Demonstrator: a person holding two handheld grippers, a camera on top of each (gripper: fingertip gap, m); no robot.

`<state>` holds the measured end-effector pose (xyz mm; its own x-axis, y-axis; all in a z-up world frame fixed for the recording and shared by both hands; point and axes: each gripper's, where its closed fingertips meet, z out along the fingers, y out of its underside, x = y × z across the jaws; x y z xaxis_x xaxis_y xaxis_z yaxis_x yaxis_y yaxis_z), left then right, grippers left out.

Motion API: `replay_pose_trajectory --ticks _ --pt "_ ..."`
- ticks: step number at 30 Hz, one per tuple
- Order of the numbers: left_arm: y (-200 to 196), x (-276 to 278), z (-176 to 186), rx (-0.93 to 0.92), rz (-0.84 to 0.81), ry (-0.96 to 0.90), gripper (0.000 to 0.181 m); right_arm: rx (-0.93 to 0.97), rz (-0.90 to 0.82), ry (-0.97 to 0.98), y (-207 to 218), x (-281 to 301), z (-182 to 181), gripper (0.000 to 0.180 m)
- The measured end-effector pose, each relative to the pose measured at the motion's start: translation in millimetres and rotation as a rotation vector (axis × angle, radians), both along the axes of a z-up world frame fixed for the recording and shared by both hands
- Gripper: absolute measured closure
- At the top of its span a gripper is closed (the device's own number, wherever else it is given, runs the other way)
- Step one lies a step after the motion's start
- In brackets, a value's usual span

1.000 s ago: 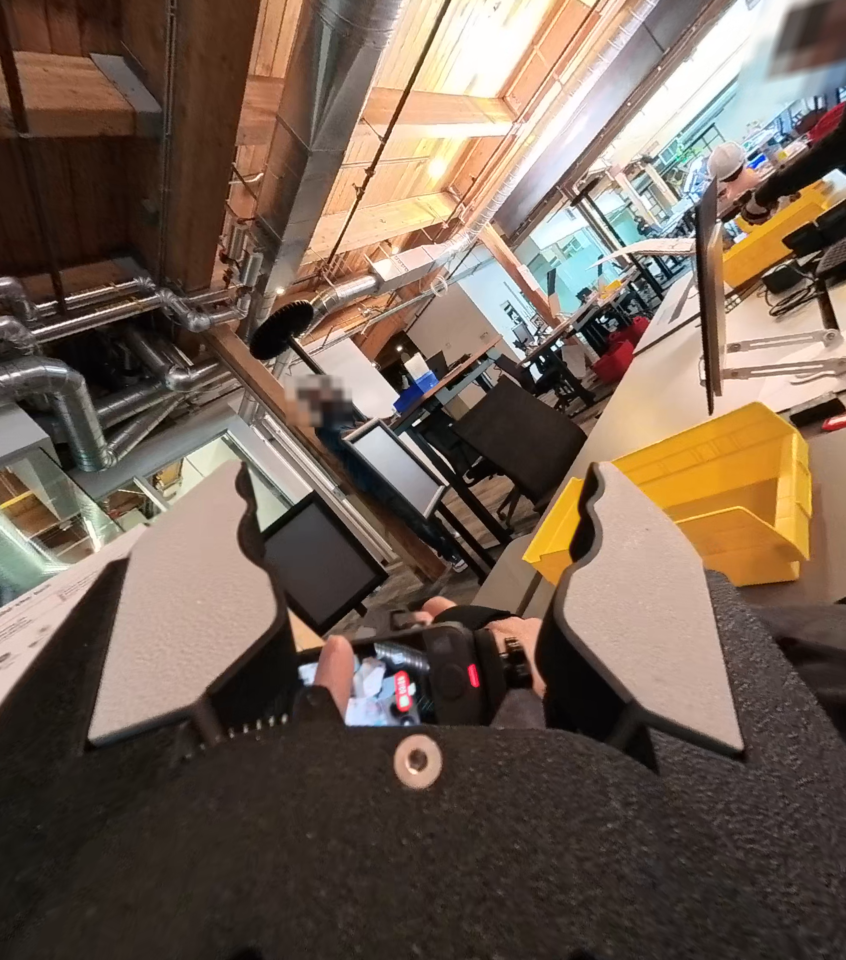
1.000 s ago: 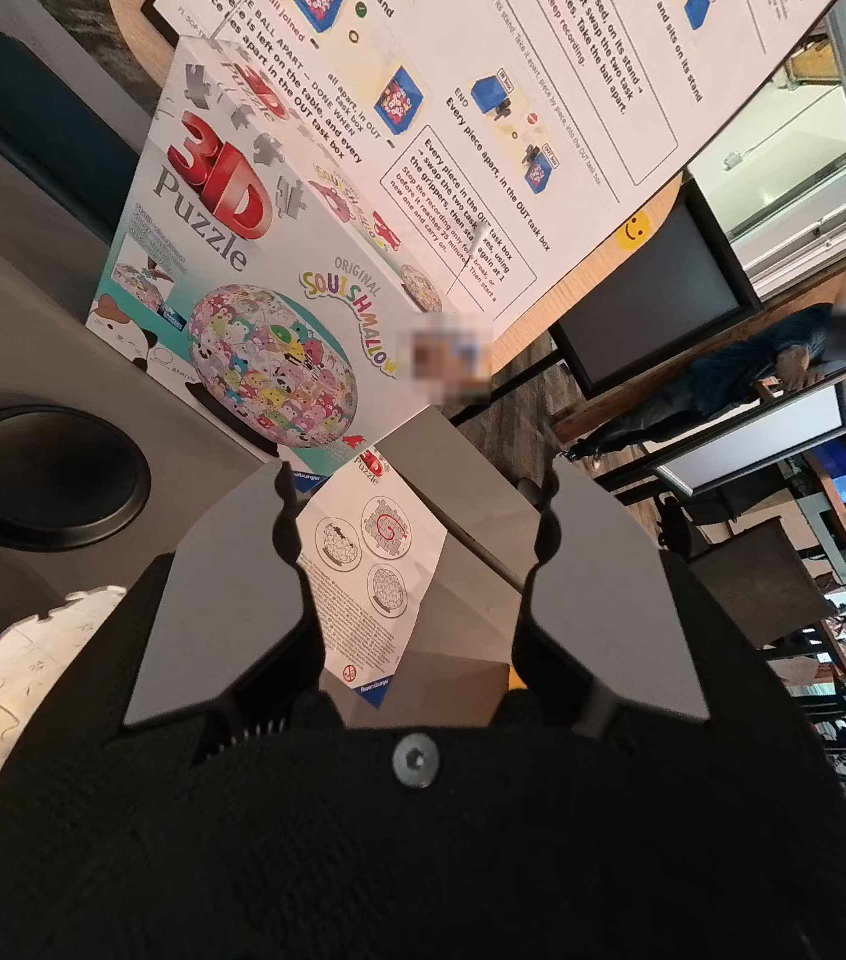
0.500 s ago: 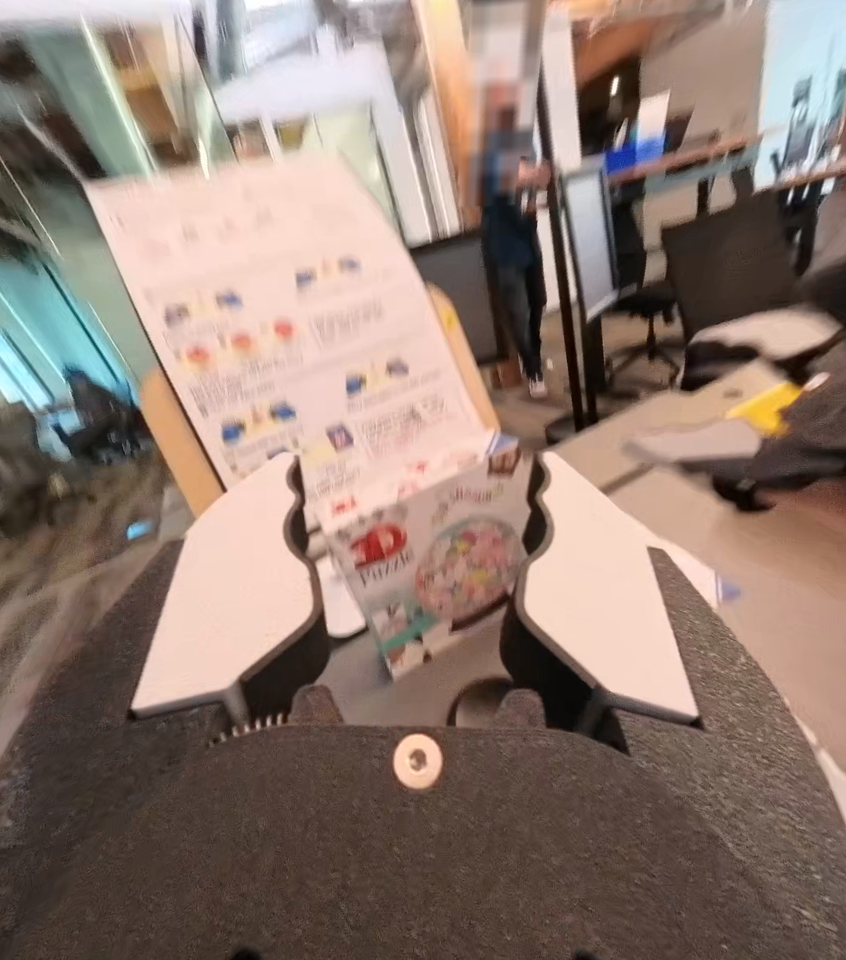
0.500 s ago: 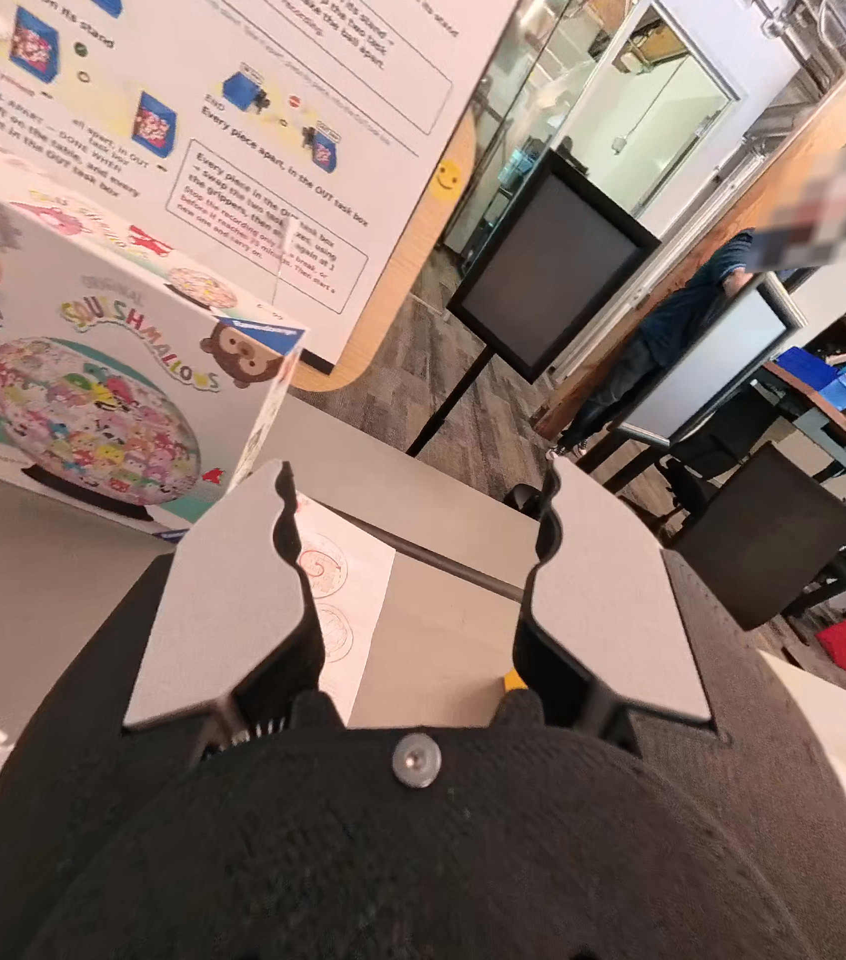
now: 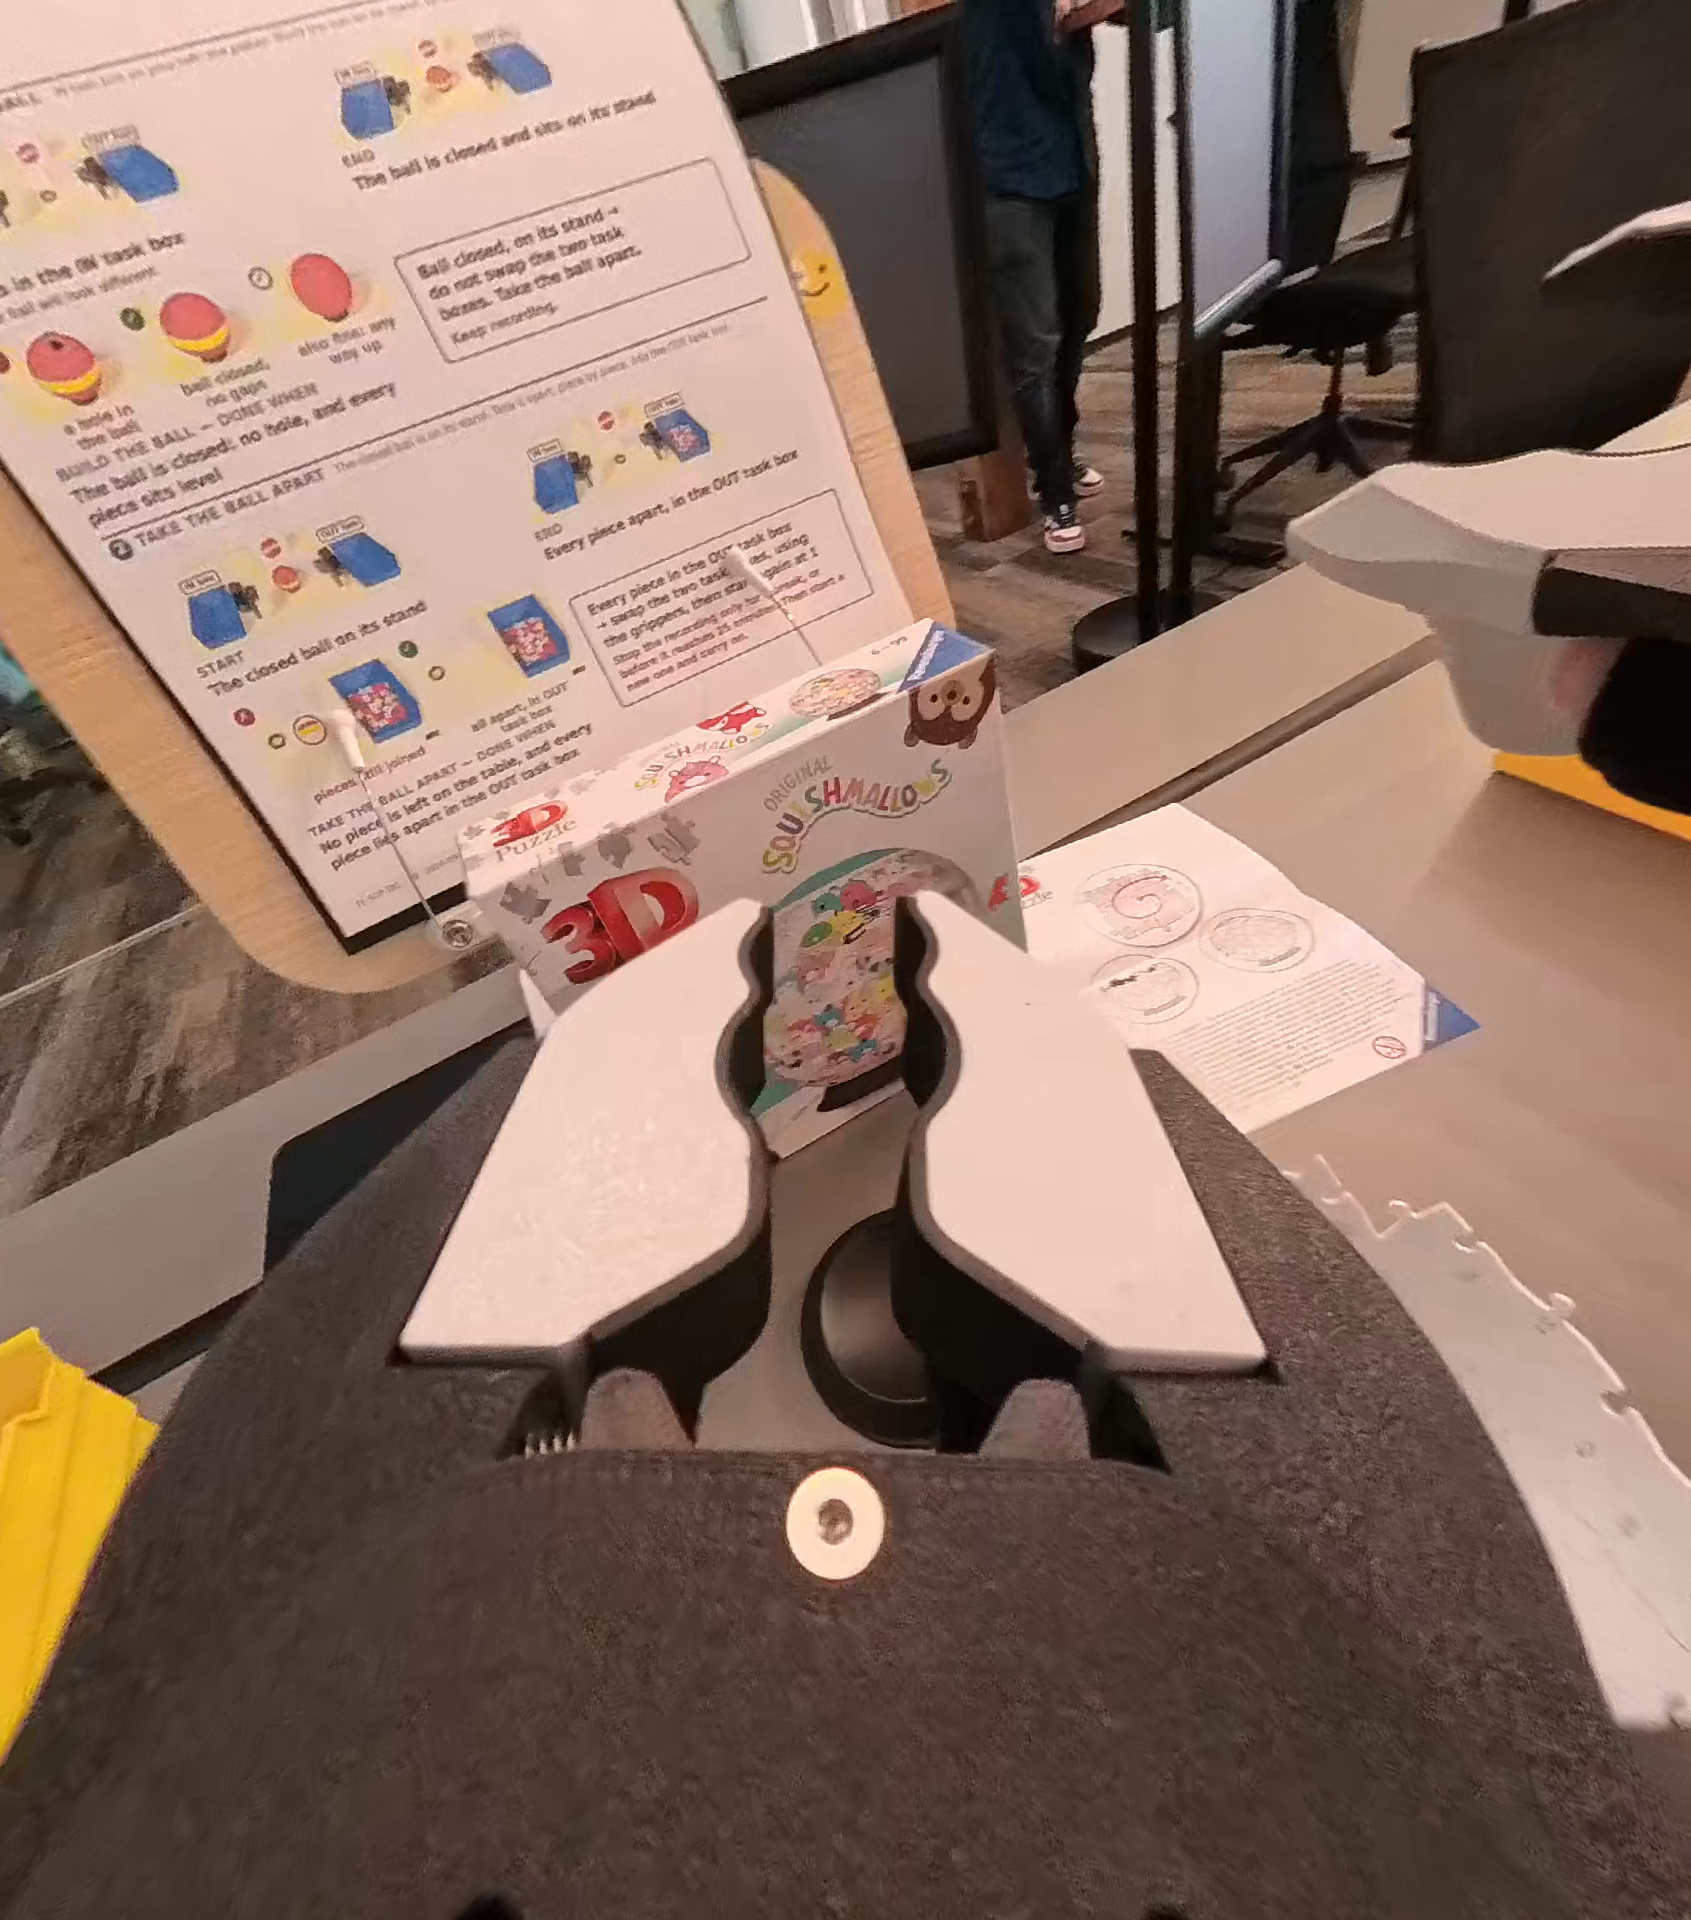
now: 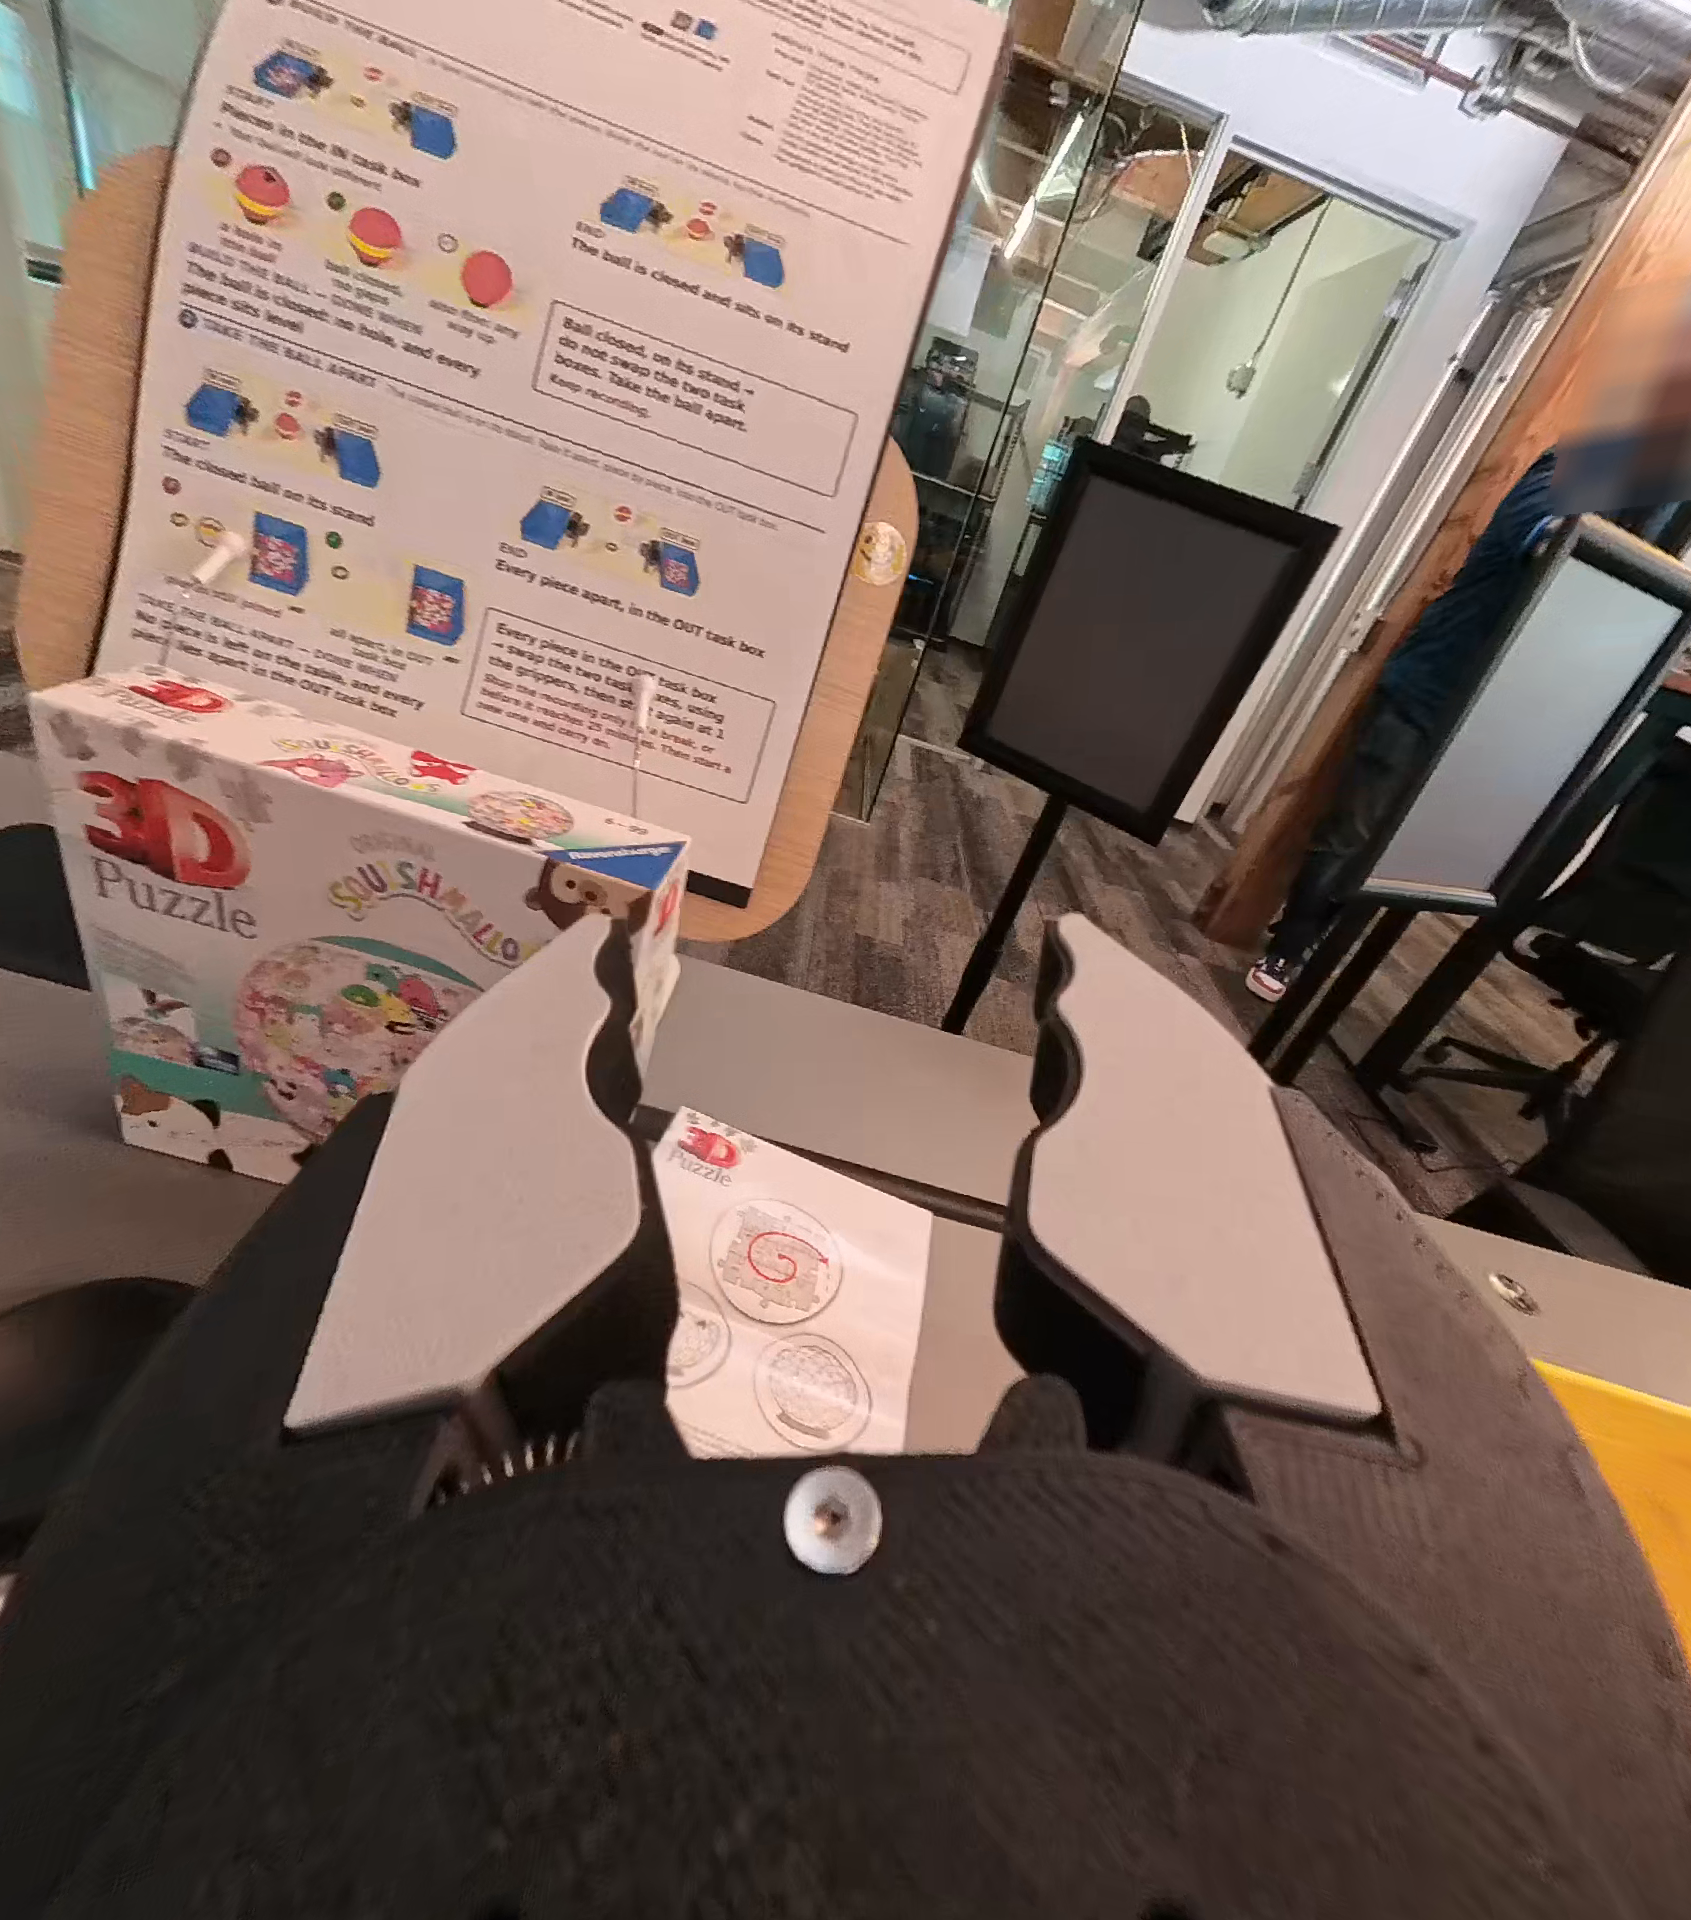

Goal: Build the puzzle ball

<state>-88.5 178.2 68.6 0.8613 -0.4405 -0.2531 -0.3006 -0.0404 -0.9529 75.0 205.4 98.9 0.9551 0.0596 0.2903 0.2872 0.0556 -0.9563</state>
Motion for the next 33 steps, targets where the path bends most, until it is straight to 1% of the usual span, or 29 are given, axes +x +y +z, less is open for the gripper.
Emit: replay_pose_trajectory --ticks 5,9,11,13,15,16,17,18,22,24,26,28,30,33 --pt "13 -28 2 0.034 0.154 -0.03 0.16 0.046 0.005 0.037 -4 1 8 0.107" --pt "13 -39 5 0.032 0.175 -0.049 0.16 0.094 0.05 0.092 -11 7 20 0.112" --pt "10 -38 8 0.032 0.162 -0.049 0.16 0.125 0.123 0.09 -19 1 28 0.122" --pt "0 -29 12 0.009 0.103 -0.051 0.166 0.155 0.229 0.096 -30 -9 36 0.138" --pt "-19 -21 20 -0.017 0.021 -0.106 0.176 0.173 0.334 0.096 -40 -18 43 0.16" --pt "-29 -16 25 -0.023 -0.031 -0.138 0.181 0.182 0.373 0.094 -45 -21 46 0.166" --pt "-38 -17 30 -0.028 -0.056 -0.146 0.181 0.185 0.404 0.092 -48 -23 48 0.173" --pt "-44 -24 34 -0.027 -0.047 -0.124 0.181 0.184 0.42 0.095 -50 -24 49 0.176" --pt "-61 -87 56 -0.036 0.056 0.029 0.176 0.176 0.488 0.086 -59 -29 53 0.178" --pt "-72 -131 66 -0.036 0.105 0.099 0.176 0.185 0.547 0.064 -67 -36 56 0.178" --pt "-83 -181 65 -0.077 0.161 0.159 0.175 0.195 0.572 0.04 -74 -41 58 0.178" --pt "-97 -229 51 -0.154 0.2 0.189 0.173 0.204 0.597 0.012 -79 -46 59 0.178" --pt "-119 -270 26 -0.247 0.219 0.179 0.17 0.205 0.608 -0.025 -79 -48 57 0.178" --pt "-153 -309 -7 -0.297 0.229 0.131 0.167 0.227 0.599 -0.044 -76 -46 54 0.178"
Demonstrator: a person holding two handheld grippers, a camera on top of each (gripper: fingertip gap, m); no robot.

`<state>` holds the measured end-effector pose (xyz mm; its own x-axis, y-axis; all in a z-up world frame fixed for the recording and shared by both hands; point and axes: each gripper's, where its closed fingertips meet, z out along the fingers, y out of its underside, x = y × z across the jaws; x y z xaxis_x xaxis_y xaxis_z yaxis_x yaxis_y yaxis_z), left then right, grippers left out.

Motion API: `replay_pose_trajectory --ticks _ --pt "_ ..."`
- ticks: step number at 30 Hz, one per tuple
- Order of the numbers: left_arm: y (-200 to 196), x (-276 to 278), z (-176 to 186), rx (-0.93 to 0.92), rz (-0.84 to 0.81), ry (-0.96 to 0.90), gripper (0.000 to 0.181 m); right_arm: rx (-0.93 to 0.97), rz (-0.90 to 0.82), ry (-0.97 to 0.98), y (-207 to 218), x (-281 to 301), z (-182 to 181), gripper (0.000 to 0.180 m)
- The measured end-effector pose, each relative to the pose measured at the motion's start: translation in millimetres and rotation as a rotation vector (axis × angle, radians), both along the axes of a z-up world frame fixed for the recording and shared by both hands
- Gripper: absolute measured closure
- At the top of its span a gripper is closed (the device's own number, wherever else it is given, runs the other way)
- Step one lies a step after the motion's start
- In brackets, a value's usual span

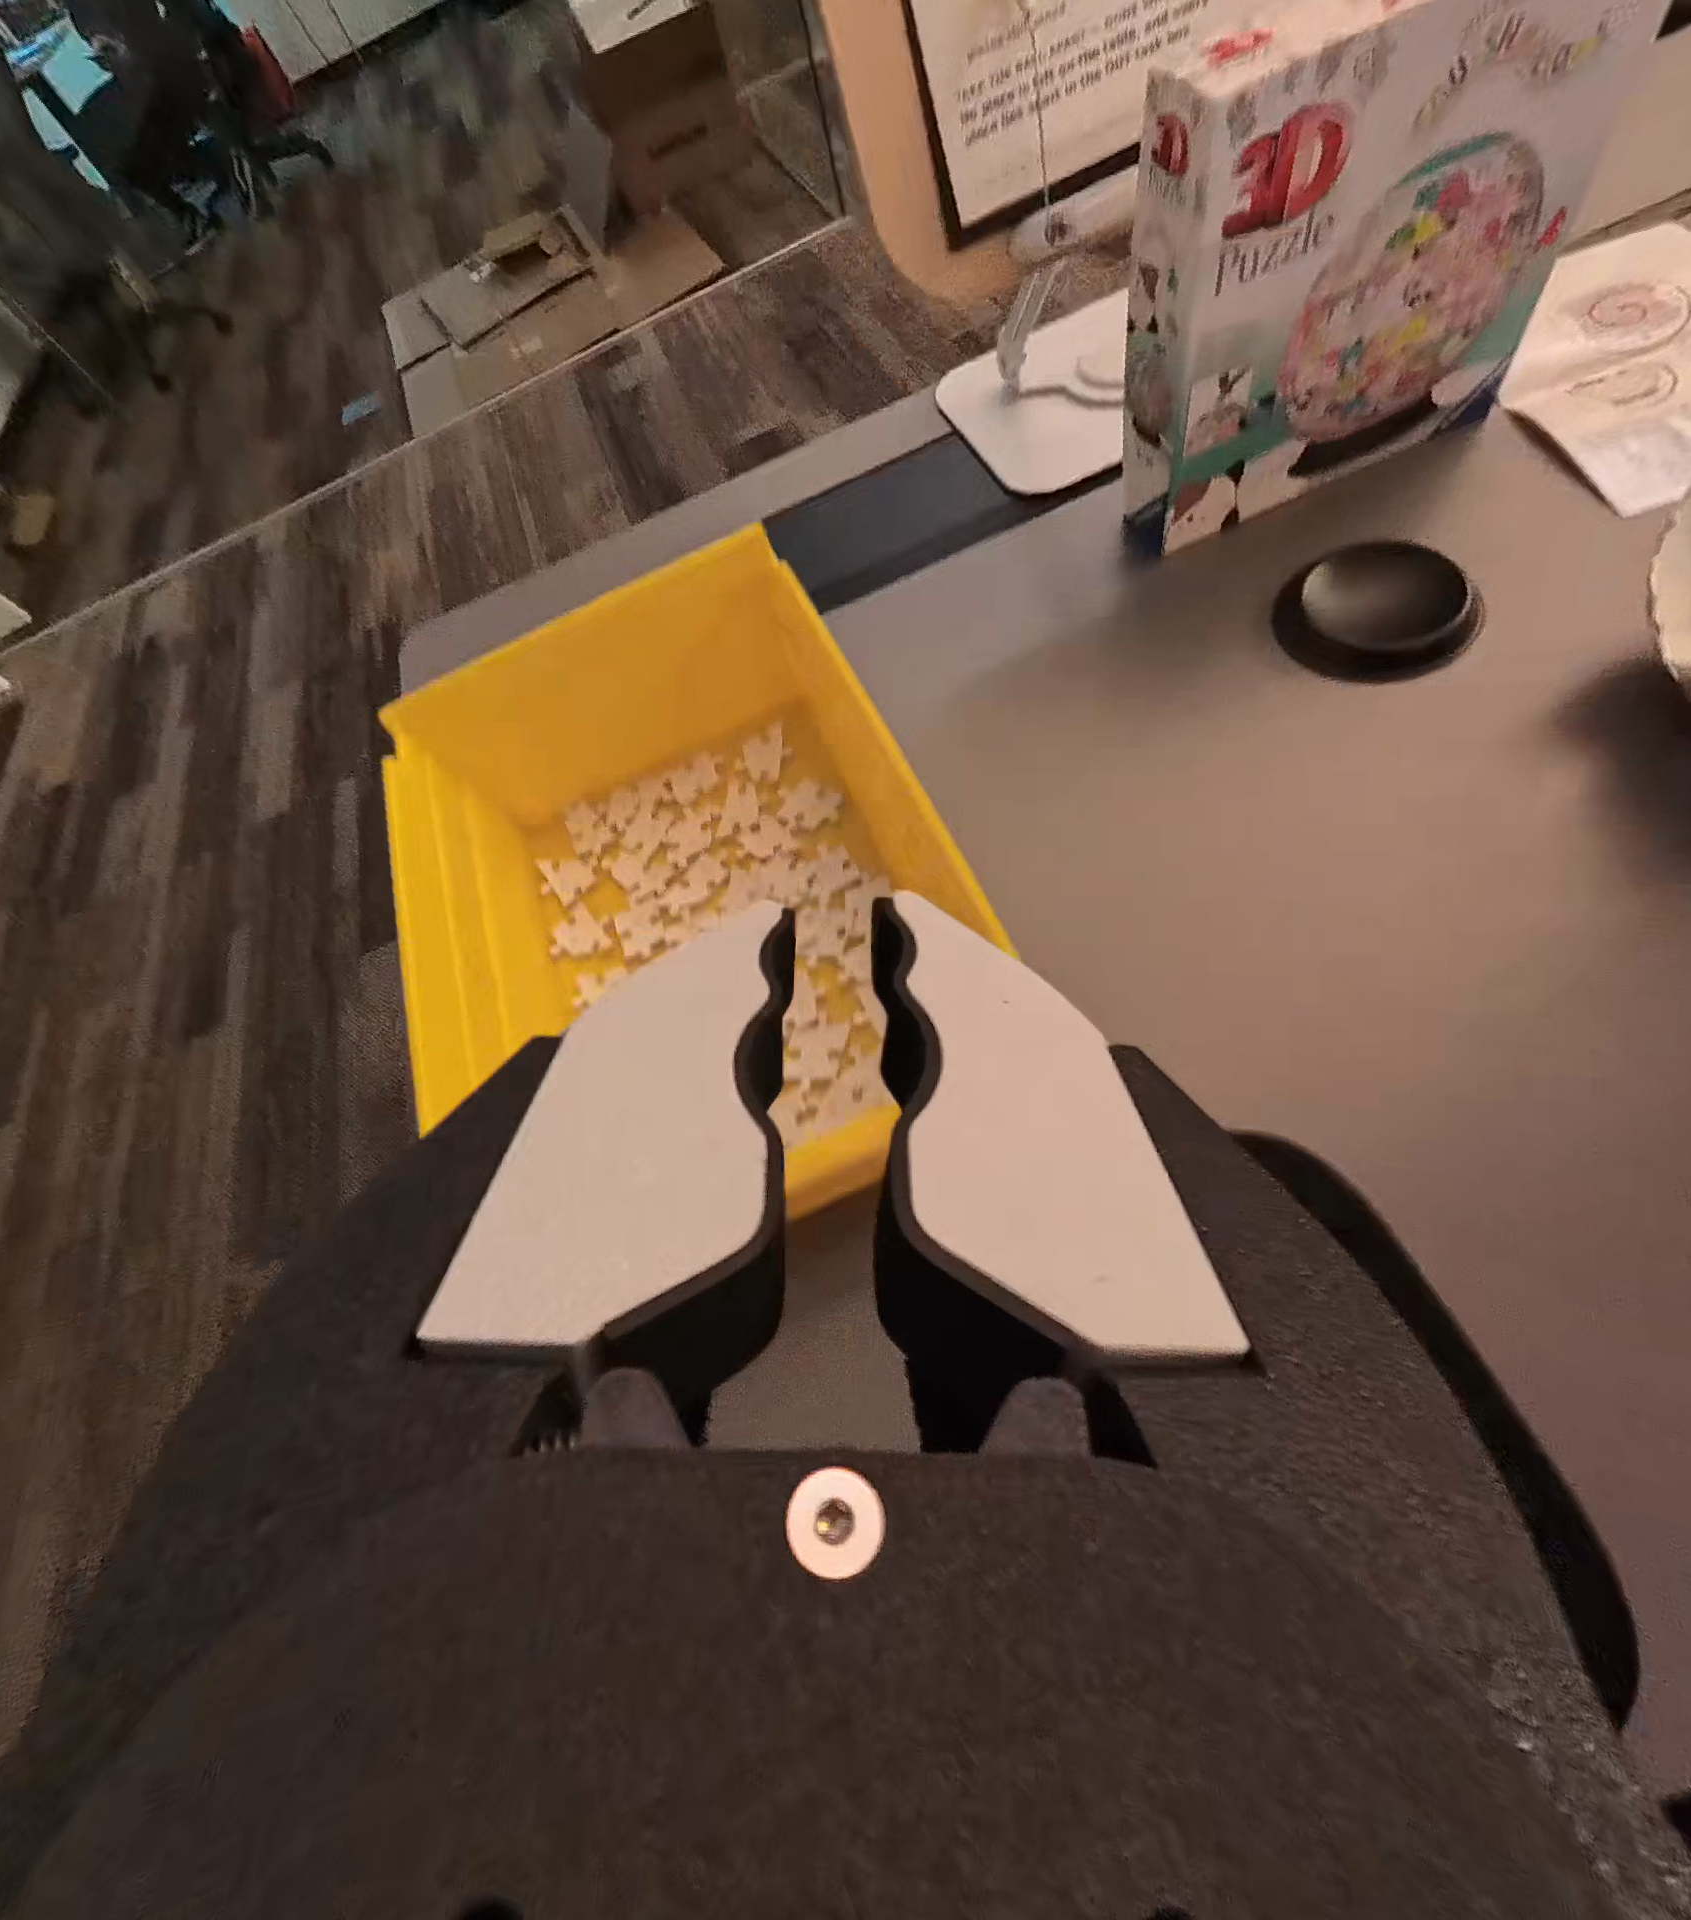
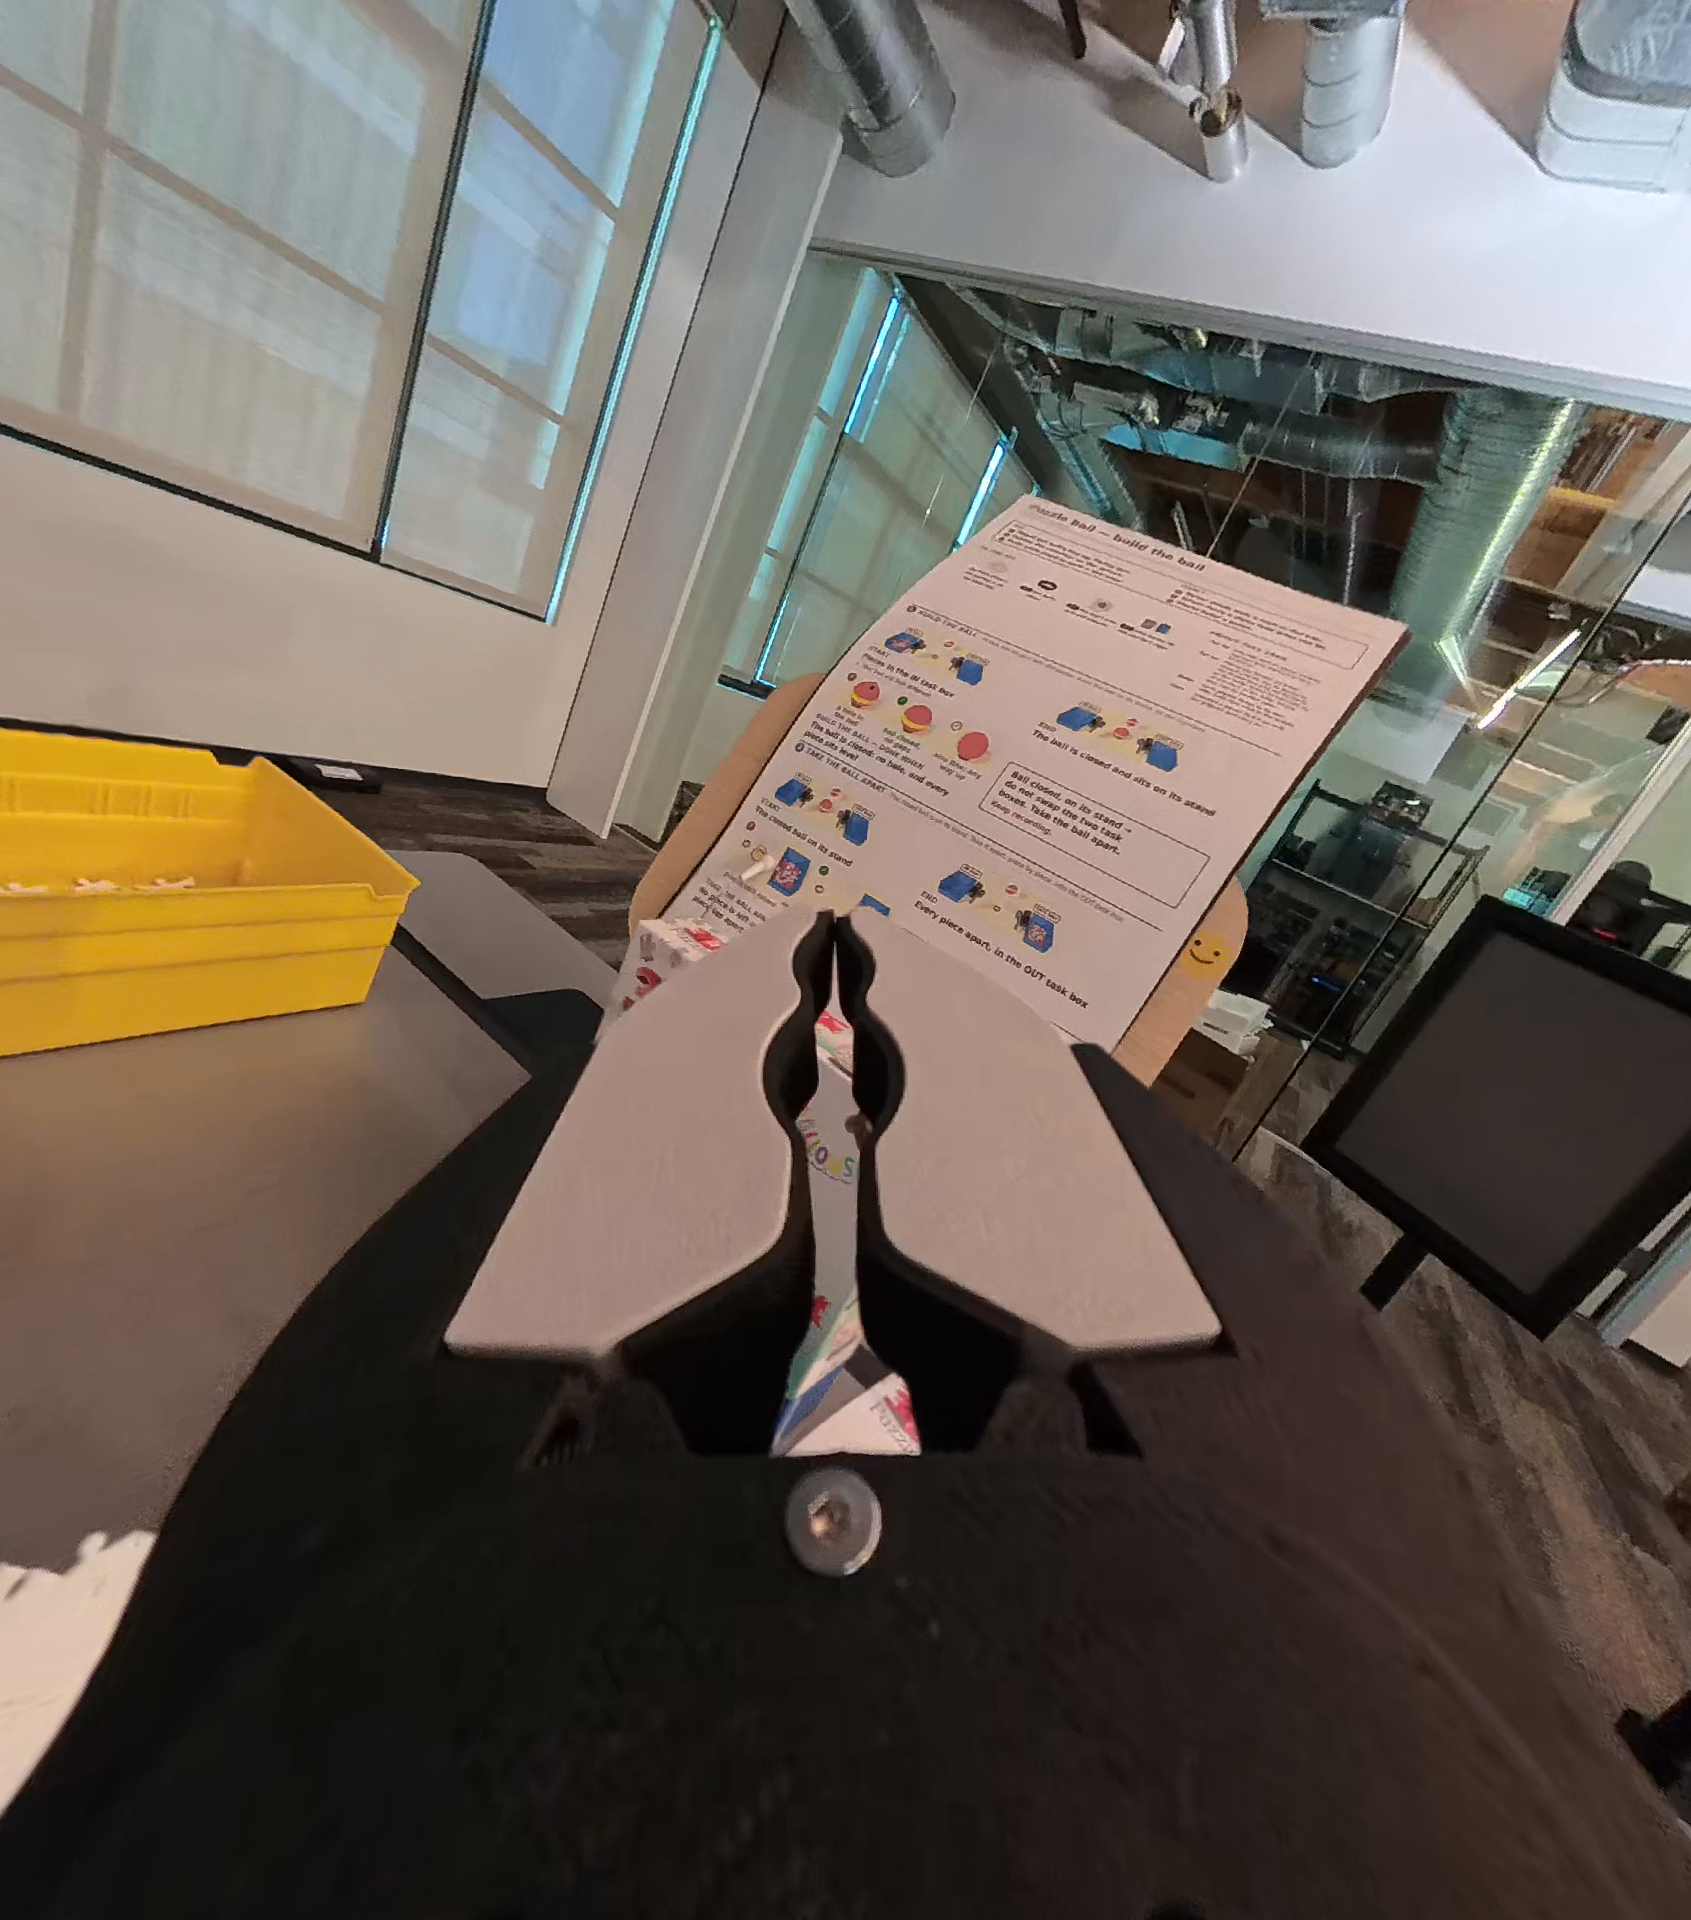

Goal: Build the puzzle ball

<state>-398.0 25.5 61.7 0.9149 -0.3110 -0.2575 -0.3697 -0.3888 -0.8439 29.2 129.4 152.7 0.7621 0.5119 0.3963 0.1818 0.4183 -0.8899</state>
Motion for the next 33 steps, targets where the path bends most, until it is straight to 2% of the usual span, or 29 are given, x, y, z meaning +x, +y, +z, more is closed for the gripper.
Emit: replay_pose_trajectory --ticks 4,9,11,15,19,22,28,33 --pt "-14 -10 -8 0.03 -0.055 -0.036 0.159 -0.017 -0.049 -0.036 8 9 -11 0.178" --pt "-3 14 33 0.046 -0.163 0.03 0.151 -0.079 -0.071 -0.068 8 19 -15 0.17" --pt "-7 25 47 0.06 -0.178 0.073 0.151 -0.108 -0.103 -0.096 7 27 -15 0.161" --pt "-38 48 49 0.067 -0.161 0.027 0.15 -0.127 -0.138 -0.09 -10 49 -3 0.15" --pt "-77 58 39 0.095 -0.102 -0.037 0.149 -0.11 -0.104 -0.004 -36 75 17 0.15" --pt "-90 48 33 0.098 -0.028 -0.053 0.148 -0.097 -0.09 0.059 -46 97 24 0.15" --pt "-78 25 21 0.094 0.026 -0.151 0.155 -0.128 -0.104 0.136 -37 121 19 0.15" --pt "-49 16 1 0.071 -0.002 -0.191 0.157 -0.148 -0.094 0.092 -30 106 12 0.15"
